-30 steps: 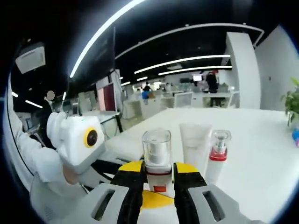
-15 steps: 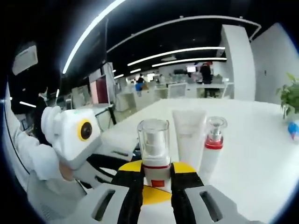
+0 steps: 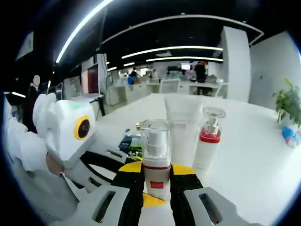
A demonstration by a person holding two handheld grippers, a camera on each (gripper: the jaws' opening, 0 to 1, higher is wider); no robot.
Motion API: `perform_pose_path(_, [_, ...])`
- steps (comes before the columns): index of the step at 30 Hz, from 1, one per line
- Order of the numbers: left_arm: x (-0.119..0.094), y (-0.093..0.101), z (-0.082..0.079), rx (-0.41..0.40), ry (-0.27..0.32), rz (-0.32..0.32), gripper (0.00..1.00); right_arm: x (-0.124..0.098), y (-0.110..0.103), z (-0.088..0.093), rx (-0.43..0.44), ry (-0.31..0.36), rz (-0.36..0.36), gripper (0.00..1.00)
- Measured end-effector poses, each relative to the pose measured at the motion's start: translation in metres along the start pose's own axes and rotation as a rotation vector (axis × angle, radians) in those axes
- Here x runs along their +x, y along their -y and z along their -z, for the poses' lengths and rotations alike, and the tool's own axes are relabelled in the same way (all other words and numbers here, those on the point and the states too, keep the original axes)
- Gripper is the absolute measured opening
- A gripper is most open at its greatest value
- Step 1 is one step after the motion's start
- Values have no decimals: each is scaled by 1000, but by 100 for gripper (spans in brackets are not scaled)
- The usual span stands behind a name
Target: Arrange the skincare products in the storage area until every visible bottle or jar stands upright without overlapping.
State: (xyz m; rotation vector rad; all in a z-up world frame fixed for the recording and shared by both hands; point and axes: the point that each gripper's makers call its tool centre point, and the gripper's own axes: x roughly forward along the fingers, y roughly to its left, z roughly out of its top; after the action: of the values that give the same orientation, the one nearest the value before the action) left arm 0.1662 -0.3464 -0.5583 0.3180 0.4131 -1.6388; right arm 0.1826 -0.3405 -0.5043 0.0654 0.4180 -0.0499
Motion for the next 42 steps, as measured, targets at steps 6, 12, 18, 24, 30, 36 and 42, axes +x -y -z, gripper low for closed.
perform_pose_path(6, [8,-7,6,-15,-20,-13,21,13,11,5,40,6,13,14])
perform_pose_path(12, [18,-15,11,11,-32,-16,17,24,11,14,47,-18,12,14])
perform_pose_path(18, [27,-18,22,33,-70,3,17,25,13,27,27,-76,20,14])
perform_pose_path(24, [34,-23,34,22,-106,8,18,29,19,42,42,-140,25,14])
perform_pose_path(30, [39,-27,39,15,-110,14,18,32,19,45,12,-169,32,14])
perform_pose_path(36, [40,-35,36,16,-112,14,19,35,24,46,-18,-183,54,13])
perform_pose_path(42, [31,-43,35,-10,-109,-25,26,37,24,44,-47,-179,62,13])
